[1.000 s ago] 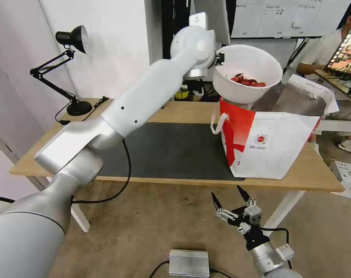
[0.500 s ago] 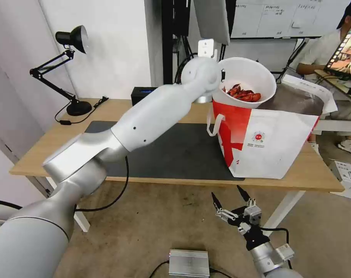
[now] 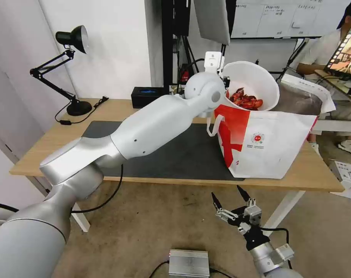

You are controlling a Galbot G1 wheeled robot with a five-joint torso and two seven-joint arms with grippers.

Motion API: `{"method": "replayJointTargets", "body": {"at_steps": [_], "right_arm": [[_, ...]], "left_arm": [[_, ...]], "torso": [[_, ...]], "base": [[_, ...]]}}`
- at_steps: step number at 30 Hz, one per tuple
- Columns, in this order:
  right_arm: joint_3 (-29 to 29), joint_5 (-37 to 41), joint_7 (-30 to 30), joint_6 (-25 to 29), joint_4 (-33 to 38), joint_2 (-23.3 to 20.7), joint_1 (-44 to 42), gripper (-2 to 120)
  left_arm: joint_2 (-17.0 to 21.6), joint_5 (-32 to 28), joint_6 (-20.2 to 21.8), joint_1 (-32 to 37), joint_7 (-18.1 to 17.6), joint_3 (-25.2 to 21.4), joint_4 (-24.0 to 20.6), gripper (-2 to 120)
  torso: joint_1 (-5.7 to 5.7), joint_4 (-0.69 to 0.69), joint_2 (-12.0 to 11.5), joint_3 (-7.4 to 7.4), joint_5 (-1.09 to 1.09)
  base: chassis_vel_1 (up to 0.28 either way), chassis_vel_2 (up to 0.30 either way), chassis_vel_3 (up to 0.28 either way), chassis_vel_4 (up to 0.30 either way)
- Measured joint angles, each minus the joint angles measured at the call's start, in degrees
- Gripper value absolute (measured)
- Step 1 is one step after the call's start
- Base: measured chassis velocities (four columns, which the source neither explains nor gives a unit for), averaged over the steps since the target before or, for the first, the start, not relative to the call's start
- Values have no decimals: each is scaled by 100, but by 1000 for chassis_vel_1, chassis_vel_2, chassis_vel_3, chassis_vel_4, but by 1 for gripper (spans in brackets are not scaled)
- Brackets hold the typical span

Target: Pick up the trash from the table and place it into the takeout bag.

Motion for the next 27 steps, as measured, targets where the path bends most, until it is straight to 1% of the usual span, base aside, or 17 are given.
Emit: {"method": "replayJointTargets", "body": {"at_steps": [6,11,12,14,15,16,17,18,19,21,22,25,26,27], "right_arm": [[0,0,0,0,0,0,0,100],[0,0,0,0,0,0,0,100],[0,0,0,0,0,0,0,100],[0,0,0,0,0,0,0,100],[0,0,0,0,0,0,0,100],[0,0,0,0,0,0,0,100],[0,0,0,0,0,0,0,100],[0,0,0,0,0,0,0,100],[0,0,0,0,0,0,0,100],[0,0,0,0,0,0,0,100],[0,0,0,0,0,0,0,100],[0,0,0,0,0,0,0,100],[0,0,0,0,0,0,0,100],[0,0,0,0,0,0,0,100]], "left_arm": [[102,107,127,-46,343,131,-134,0],[103,110,183,-100,424,138,-148,1],[97,107,195,-110,427,138,-151,4],[92,97,204,-117,442,137,-171,16],[92,97,204,-117,442,137,-171,16],[90,90,207,-117,446,137,-186,21],[90,87,208,-117,445,137,-191,21],[90,81,210,-117,441,137,-202,27],[90,81,210,-117,441,137,-202,27],[90,49,210,-117,424,131,-217,39],[90,49,210,-117,424,131,-217,39],[101,-34,210,-117,382,110,-267,54],[101,-34,210,-117,382,110,-267,54],[109,-45,210,-116,372,106,-292,59]], "torso": [[0,0,0,0,0],[0,0,0,0,0],[0,0,0,0,0],[0,0,0,0,0],[0,0,0,0,0],[0,0,0,0,0],[0,0,0,0,0],[0,0,0,0,0],[0,0,0,0,0],[0,0,0,0,0],[0,0,0,0,0],[0,0,0,0,0],[0,0,0,0,0],[0,0,0,0,0]], "base": [[0,0,0,0],[0,0,0,0],[0,0,0,0],[0,0,0,0],[0,0,0,0],[0,0,0,0],[0,0,0,0],[0,0,0,0],[0,0,0,0],[0,0,0,0],[0,0,0,0],[0,0,0,0],[0,0,0,0],[0,0,0,0]]}}
